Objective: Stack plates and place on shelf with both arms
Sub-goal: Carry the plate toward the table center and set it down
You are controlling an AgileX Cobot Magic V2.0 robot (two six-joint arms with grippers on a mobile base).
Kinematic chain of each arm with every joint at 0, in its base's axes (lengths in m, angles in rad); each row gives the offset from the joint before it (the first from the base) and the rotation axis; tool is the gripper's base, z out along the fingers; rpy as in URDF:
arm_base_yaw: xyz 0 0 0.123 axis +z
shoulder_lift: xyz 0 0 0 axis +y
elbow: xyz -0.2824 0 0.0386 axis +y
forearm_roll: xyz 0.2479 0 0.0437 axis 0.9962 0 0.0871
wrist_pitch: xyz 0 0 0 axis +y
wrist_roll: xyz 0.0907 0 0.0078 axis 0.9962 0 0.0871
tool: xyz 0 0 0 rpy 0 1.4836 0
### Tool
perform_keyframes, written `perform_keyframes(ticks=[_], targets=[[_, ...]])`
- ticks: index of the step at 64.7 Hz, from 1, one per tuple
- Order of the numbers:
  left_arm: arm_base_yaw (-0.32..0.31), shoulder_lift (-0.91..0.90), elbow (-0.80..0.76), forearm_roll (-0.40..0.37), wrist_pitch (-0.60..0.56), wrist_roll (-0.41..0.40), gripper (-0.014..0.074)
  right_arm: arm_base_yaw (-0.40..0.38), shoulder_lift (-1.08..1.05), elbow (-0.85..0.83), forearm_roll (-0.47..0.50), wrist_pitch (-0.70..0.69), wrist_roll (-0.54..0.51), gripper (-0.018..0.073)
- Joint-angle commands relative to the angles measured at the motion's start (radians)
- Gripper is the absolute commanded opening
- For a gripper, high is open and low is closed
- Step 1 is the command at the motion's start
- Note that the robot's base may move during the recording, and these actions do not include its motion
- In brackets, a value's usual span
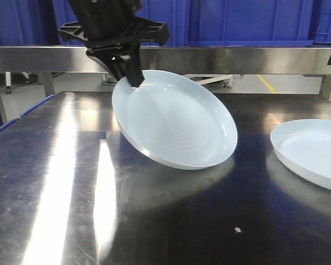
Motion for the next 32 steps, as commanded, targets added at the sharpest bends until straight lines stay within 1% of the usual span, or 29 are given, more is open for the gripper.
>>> perform_keyframes(ticks=[1, 8, 12, 16, 23, 25, 28, 32], targets=[[0.001, -0.055, -0.032, -0.007, -0.058, -0.012, 0.0097, 0.0, -0.006, -0.037, -0.003, -0.06, -0.008, 0.0592], [0.001, -0.055, -0.02, -0.007, -0.084, -0.018, 0.0103, 0.0, -0.006, -0.037, -0.003, -0.06, -0.008, 0.0592], [0.001, -0.055, -0.014, -0.007, -0.095, -0.018, 0.0127, 0.0, -0.006, -0.037, -0.003, -0.06, -0.008, 0.0592], [0.001, -0.05, -0.009, -0.007, -0.1, -0.018, 0.021, 0.0, -0.006, -0.037, -0.003, -0.06, -0.008, 0.0592], [0.001, -0.037, -0.009, -0.007, -0.087, -0.018, 0.0447, 0.0, -0.006, -0.037, -0.003, -0.06, -0.008, 0.0592], [0.001, -0.031, -0.007, -0.007, -0.082, -0.018, 0.0496, 0.0, -0.006, -0.037, -0.003, -0.06, -0.008, 0.0592], [0.001, -0.026, -0.007, -0.007, -0.076, -0.018, 0.0542, 0.0, -0.006, -0.037, -0.003, -0.06, -0.008, 0.0592], [0.001, -0.019, -0.007, -0.007, -0.065, -0.018, 0.0548, 0.0, -0.006, -0.037, -0.003, -0.058, -0.008, 0.0592]])
